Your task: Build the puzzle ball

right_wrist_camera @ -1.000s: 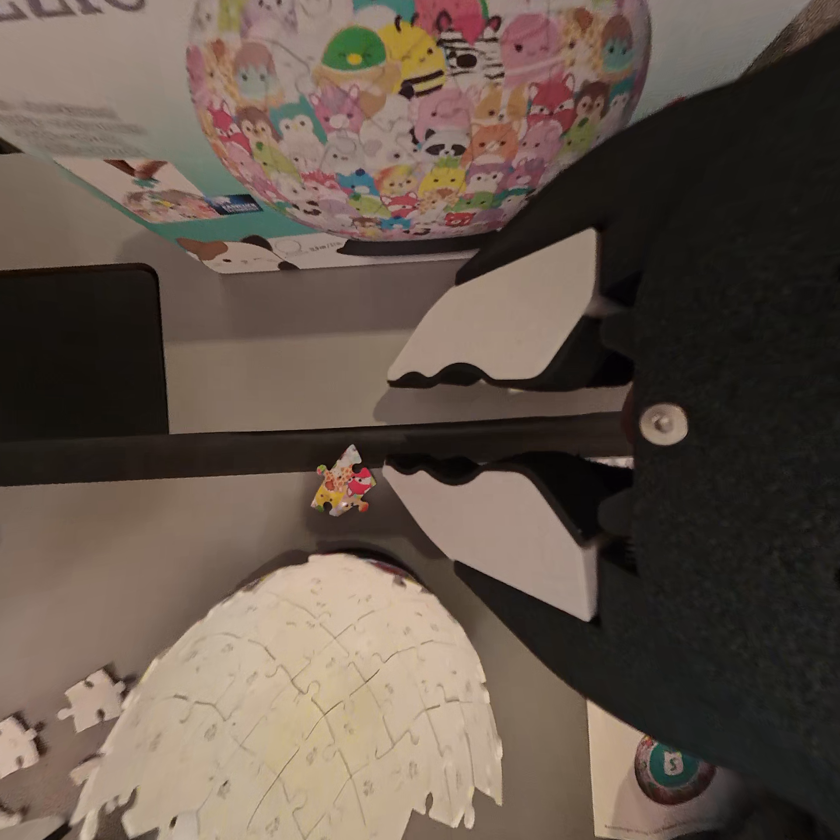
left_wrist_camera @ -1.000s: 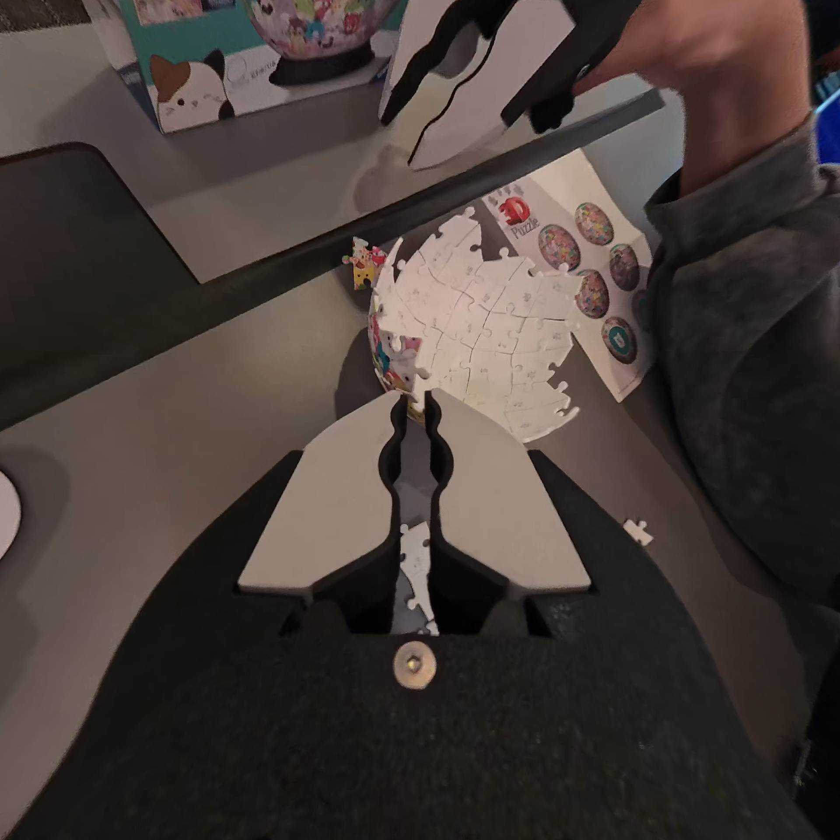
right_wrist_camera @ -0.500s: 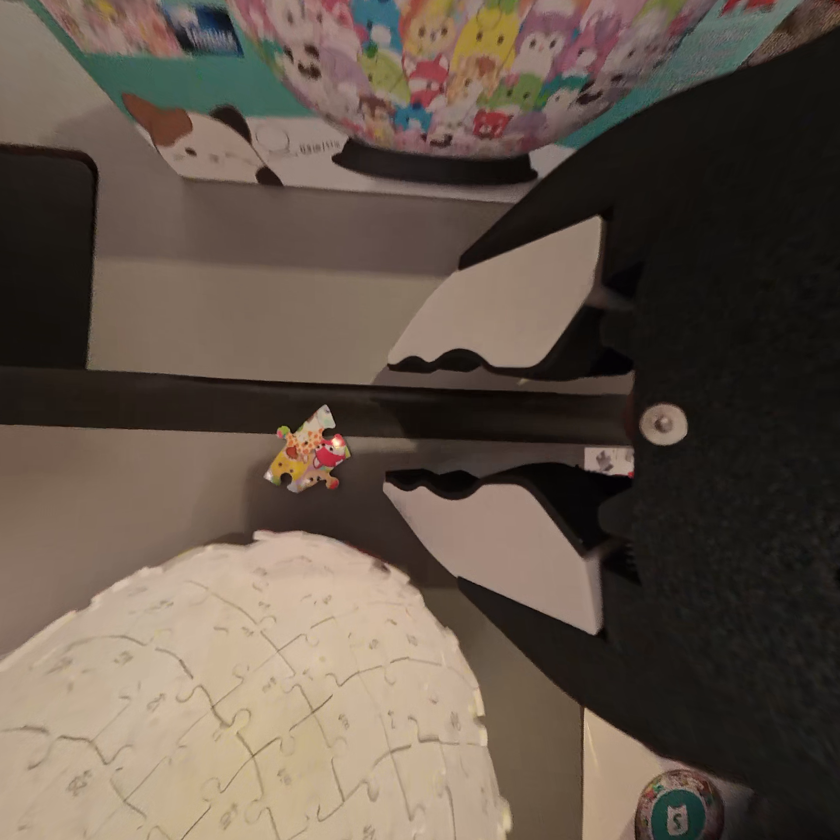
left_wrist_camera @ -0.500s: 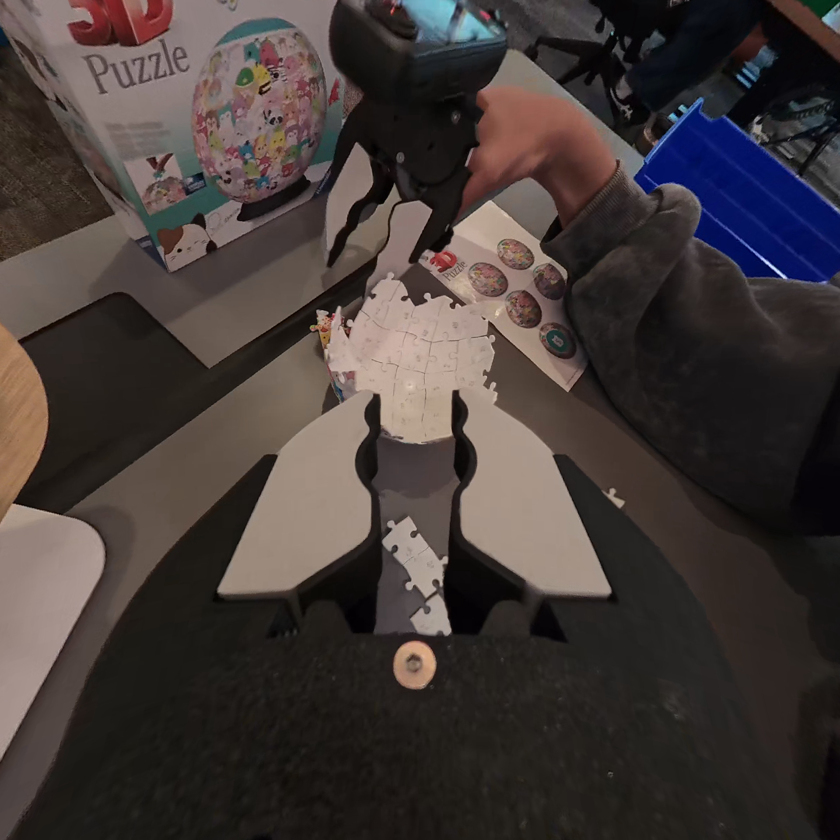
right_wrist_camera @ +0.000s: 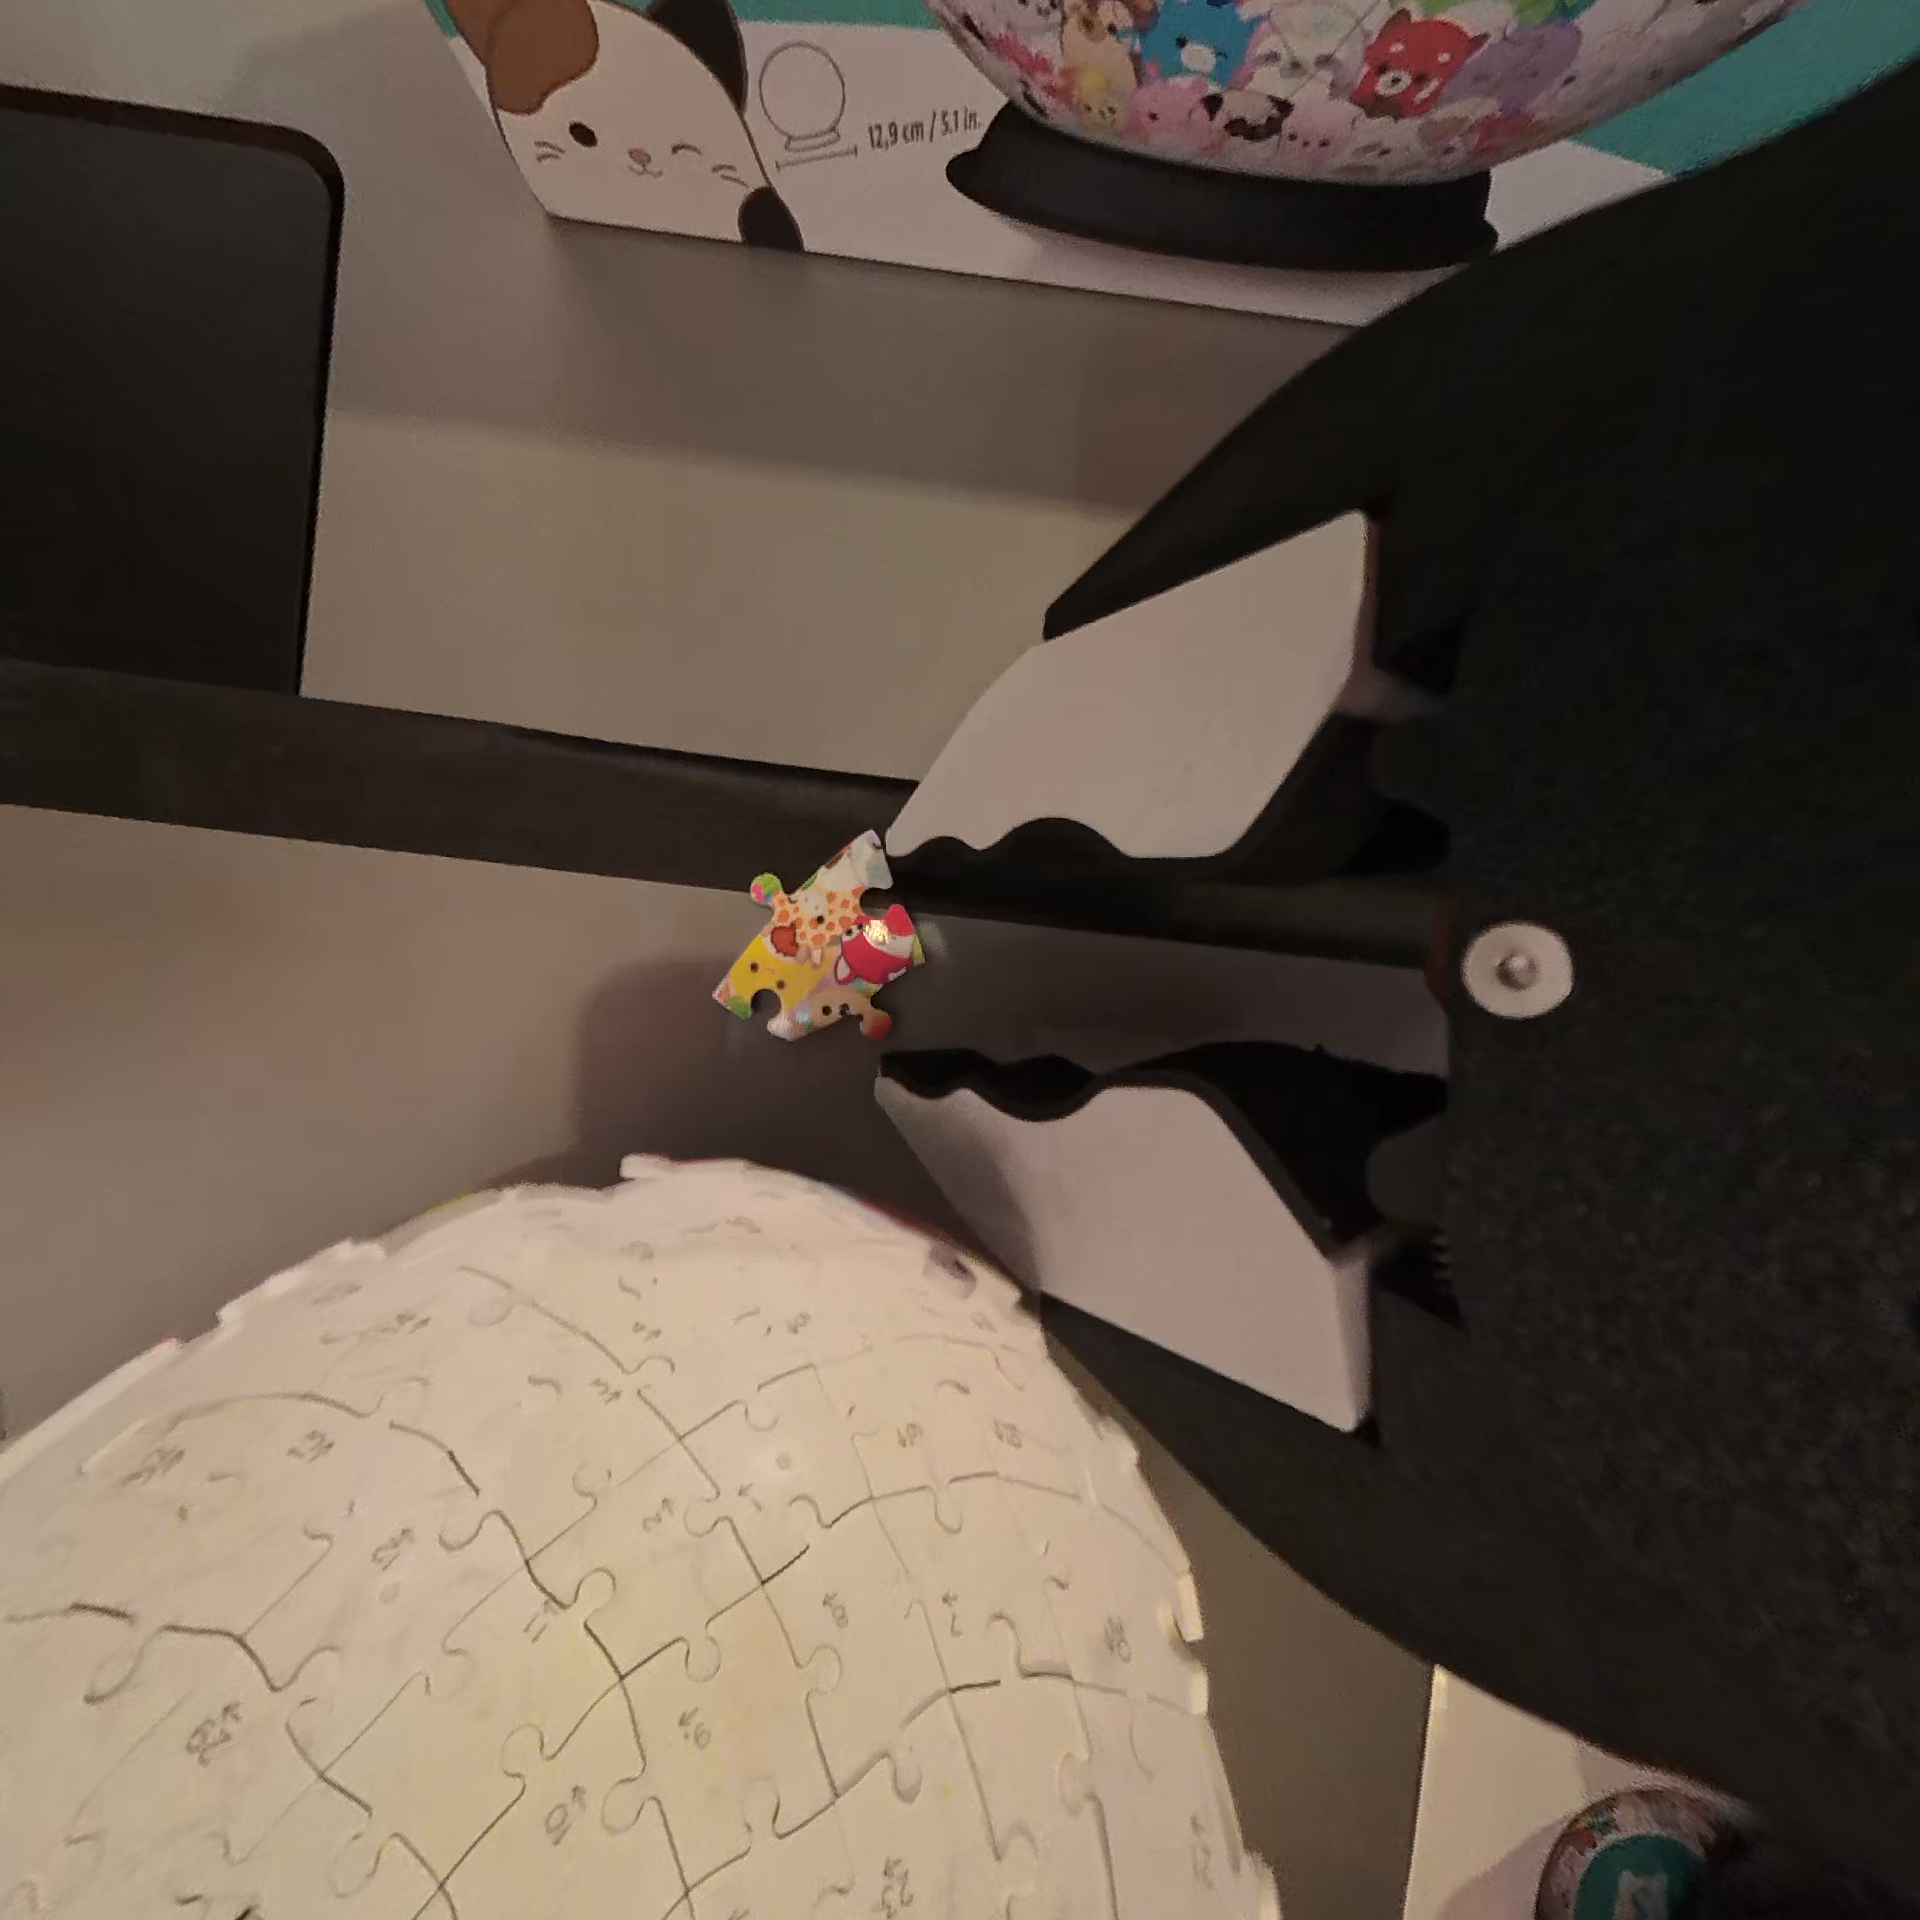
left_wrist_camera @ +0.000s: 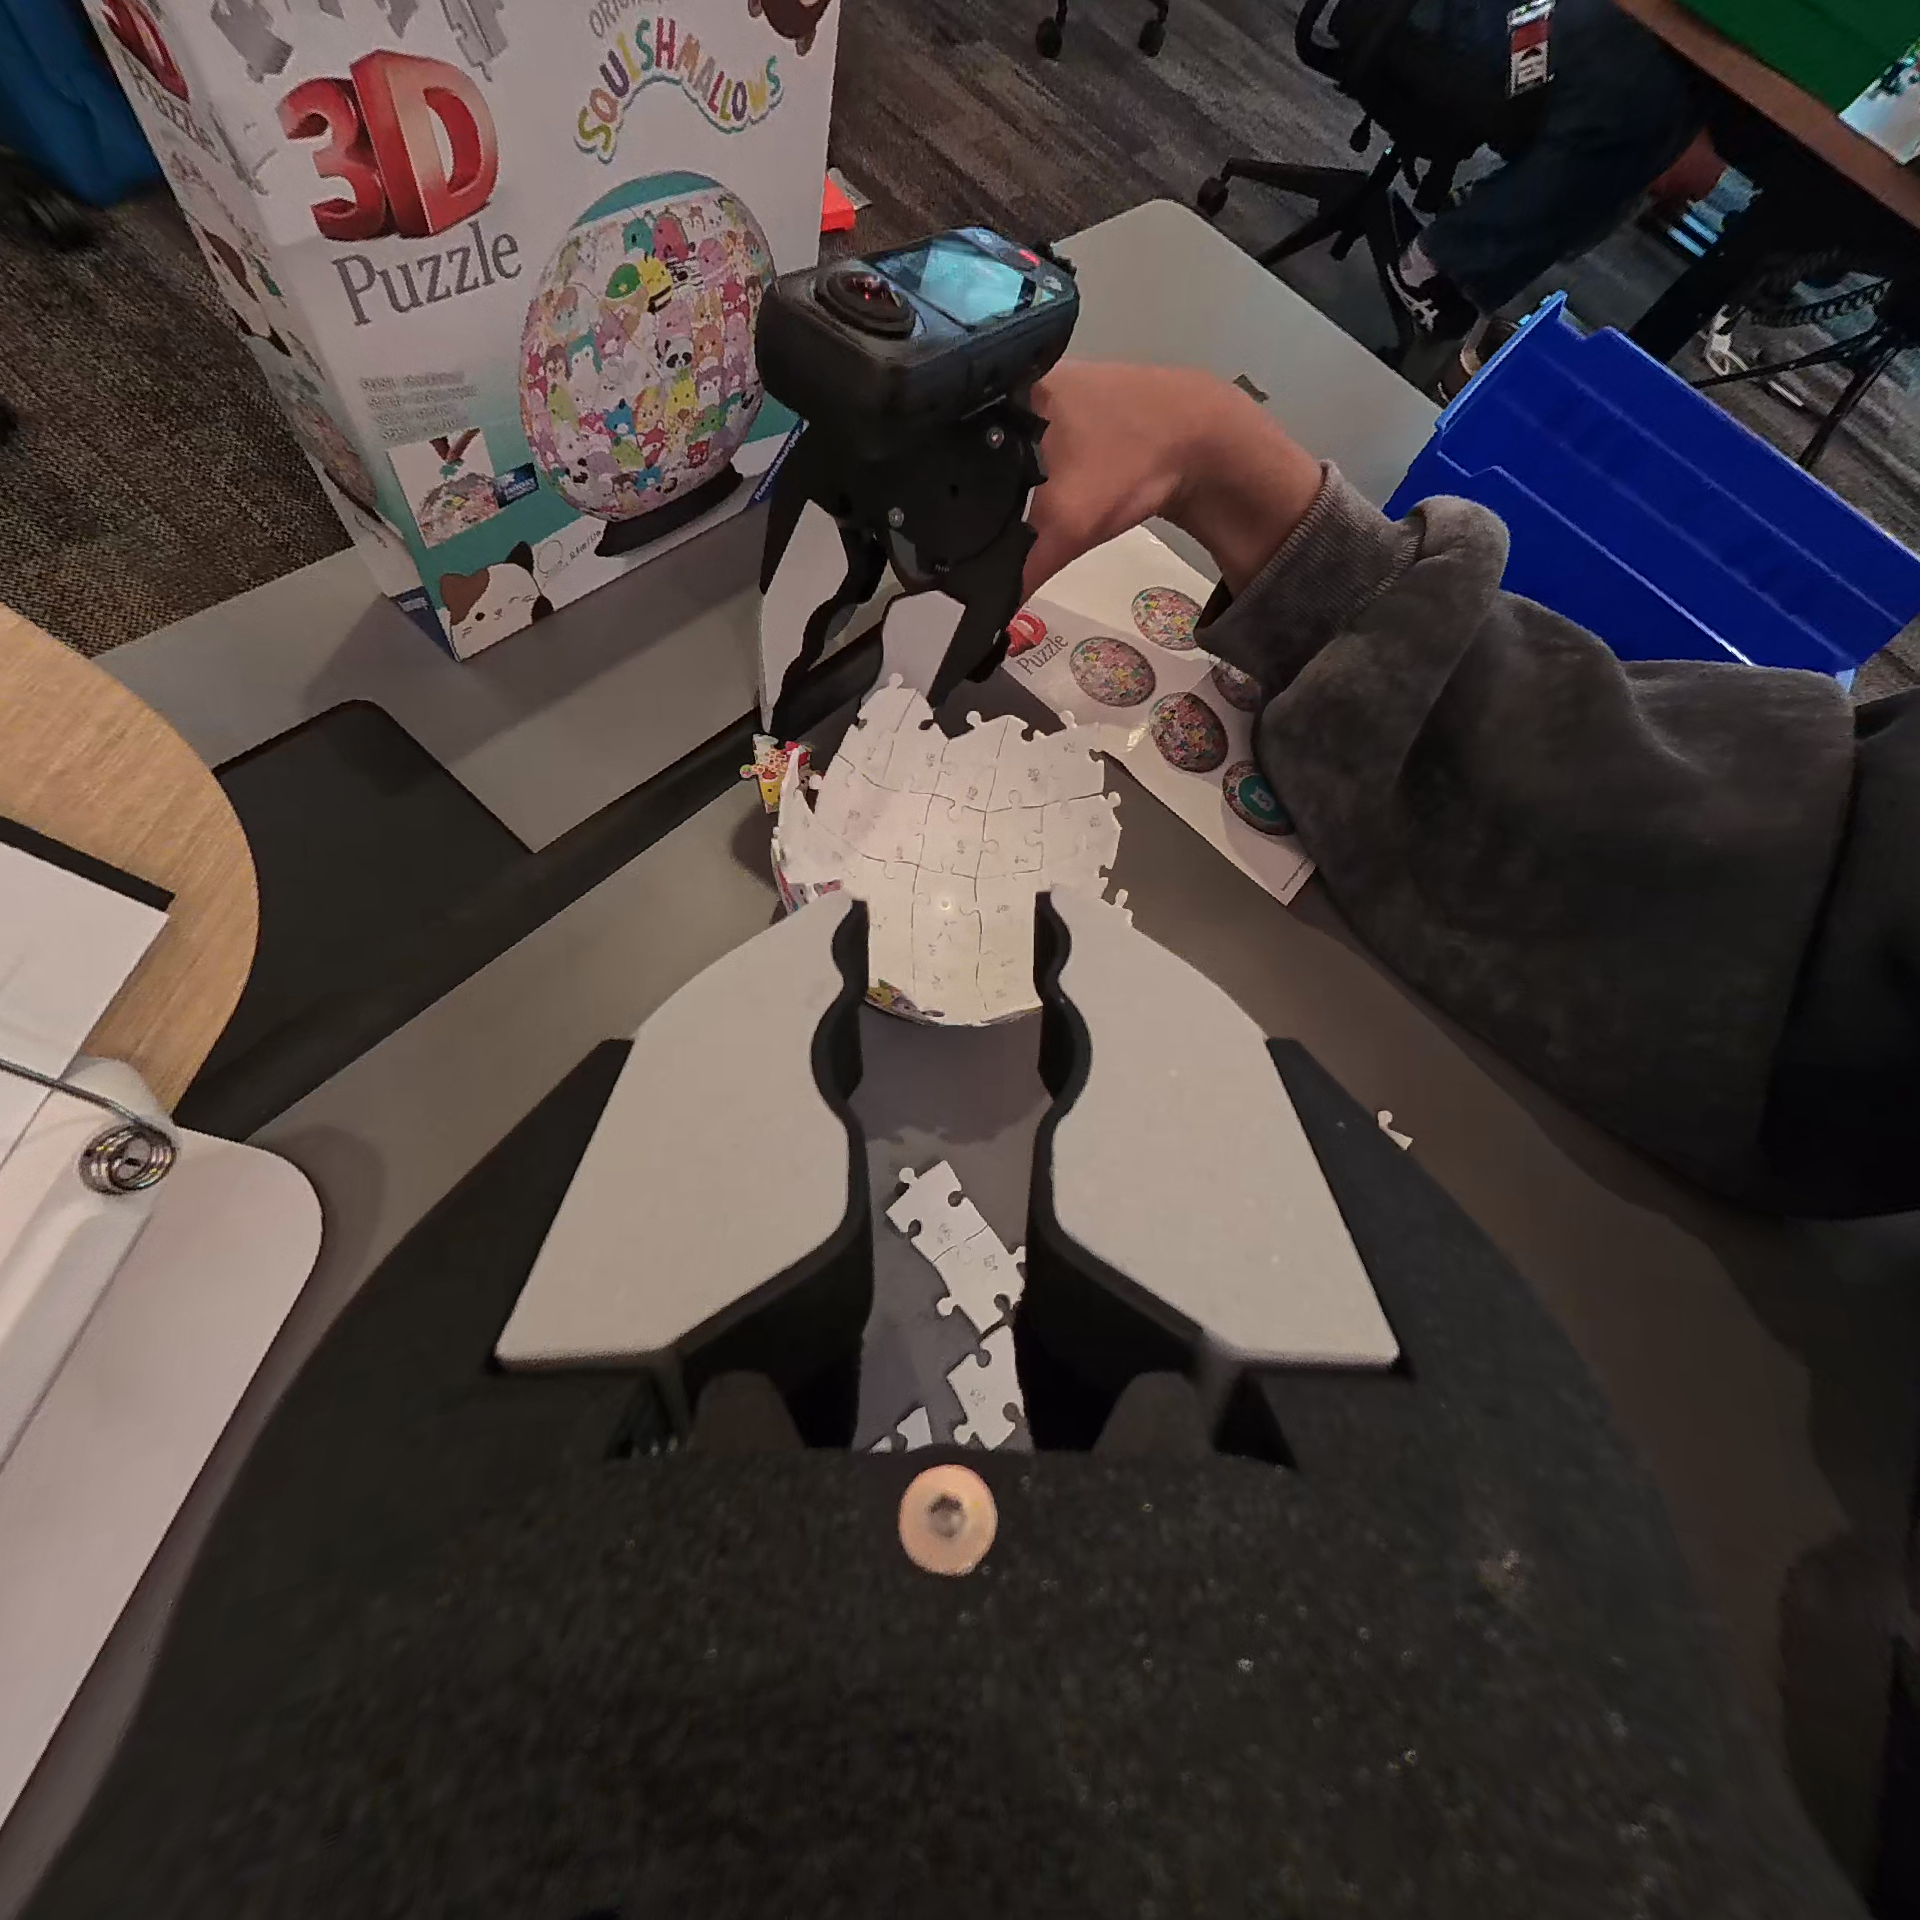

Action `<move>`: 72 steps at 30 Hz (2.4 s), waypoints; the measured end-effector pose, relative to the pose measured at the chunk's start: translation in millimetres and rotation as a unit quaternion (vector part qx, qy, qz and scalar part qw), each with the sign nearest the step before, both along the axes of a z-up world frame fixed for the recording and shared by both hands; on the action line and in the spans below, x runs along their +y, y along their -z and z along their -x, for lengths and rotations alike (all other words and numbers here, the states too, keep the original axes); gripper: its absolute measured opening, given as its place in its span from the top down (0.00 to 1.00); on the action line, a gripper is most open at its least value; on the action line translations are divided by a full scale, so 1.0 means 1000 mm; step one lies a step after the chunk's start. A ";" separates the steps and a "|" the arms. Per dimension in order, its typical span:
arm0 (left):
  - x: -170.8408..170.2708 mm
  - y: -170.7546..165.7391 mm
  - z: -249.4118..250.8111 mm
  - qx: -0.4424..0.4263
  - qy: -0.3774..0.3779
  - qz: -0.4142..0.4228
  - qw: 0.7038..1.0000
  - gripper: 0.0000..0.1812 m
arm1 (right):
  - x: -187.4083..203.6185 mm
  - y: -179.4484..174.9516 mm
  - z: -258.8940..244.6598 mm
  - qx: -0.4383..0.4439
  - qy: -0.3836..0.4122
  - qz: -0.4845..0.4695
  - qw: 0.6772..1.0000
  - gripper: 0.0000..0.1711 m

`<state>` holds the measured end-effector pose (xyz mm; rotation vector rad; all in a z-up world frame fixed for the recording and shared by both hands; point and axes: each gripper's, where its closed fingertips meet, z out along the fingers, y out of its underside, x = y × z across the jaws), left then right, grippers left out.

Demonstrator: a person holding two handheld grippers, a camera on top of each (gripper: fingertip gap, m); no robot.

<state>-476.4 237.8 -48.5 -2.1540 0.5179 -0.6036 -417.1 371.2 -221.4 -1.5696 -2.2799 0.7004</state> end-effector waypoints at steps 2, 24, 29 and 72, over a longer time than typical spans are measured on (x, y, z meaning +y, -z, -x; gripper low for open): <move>0.000 0.000 0.000 0.003 0.000 -0.001 1.000 0.84 | 0.002 0.000 0.001 0.002 0.001 -0.005 1.000 0.86; -0.032 0.097 -0.023 0.043 -0.019 0.032 0.998 0.53 | -0.104 -0.022 -0.087 0.082 0.275 0.049 0.957 0.57; -0.036 0.139 -0.034 0.078 -0.038 0.043 0.995 0.49 | -0.115 -0.009 -0.067 0.120 0.268 -0.016 0.956 0.49; -0.106 0.162 -0.111 0.082 0.053 0.116 0.988 0.50 | -0.214 -0.005 -0.082 0.040 0.179 0.055 0.982 0.49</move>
